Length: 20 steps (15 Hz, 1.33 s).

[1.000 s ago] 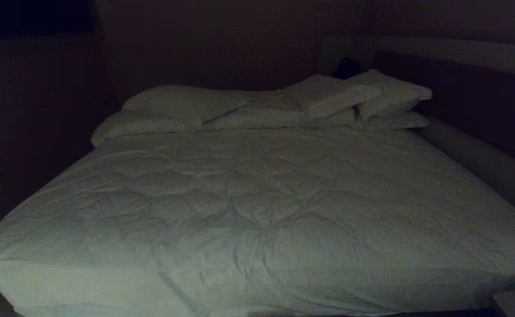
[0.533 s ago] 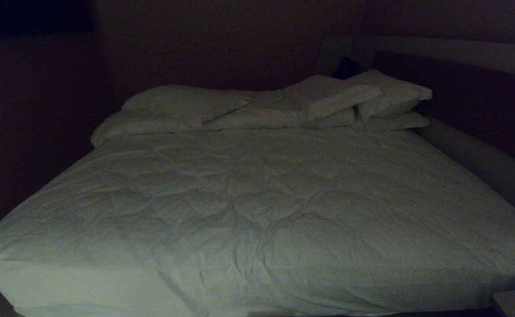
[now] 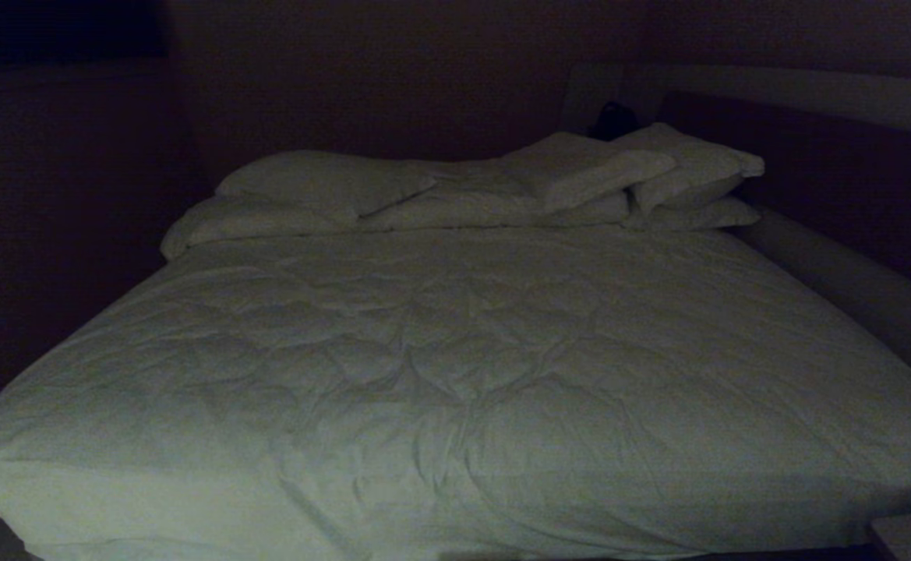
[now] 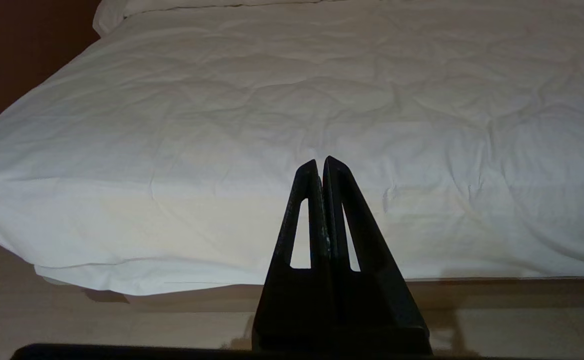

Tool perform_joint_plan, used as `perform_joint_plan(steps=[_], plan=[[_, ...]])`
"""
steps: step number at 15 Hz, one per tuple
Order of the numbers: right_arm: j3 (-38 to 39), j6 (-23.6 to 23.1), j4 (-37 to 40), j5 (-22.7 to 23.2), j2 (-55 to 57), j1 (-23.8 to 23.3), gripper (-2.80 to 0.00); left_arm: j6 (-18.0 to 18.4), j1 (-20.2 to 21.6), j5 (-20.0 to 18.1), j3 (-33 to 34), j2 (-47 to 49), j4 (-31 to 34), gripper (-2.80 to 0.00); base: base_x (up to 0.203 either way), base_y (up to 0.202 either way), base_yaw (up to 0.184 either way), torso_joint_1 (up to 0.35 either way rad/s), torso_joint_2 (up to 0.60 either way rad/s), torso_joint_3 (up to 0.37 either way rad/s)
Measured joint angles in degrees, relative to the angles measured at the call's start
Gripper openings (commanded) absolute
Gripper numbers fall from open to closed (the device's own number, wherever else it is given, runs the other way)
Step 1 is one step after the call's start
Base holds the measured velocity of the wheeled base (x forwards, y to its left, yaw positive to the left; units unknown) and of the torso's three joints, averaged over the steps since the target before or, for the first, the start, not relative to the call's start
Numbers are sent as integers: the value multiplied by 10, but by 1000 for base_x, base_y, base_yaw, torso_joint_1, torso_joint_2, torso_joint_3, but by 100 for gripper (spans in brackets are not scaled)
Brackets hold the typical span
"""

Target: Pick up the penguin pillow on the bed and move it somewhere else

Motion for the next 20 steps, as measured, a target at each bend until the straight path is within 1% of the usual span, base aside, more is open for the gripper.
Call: perform_joint_plan(steps=[3,5,10,12,15,20], plan=[[-28,-23,17,-1,23,8,-280,0,0,0,0,0,0,-280,0,0,0,0,0,0],[-29,-37,42,-8,36,17,-280,0,0,0,0,0,0,-280,0,0,0,0,0,0],[-8,-46,125,-27,56,28,-280,0,0,0,0,0,0,-280,0,0,0,0,0,0],[9,-47,144,-36,61,33,-280,0,0,0,0,0,0,-280,0,0,0,0,0,0],[34,-55,152,-57,69,39,-280,0,0,0,0,0,0,-280,0,0,0,0,0,0],[46,-58,153,-86,85,39,-280,0,0,0,0,0,0,-280,0,0,0,0,0,0]])
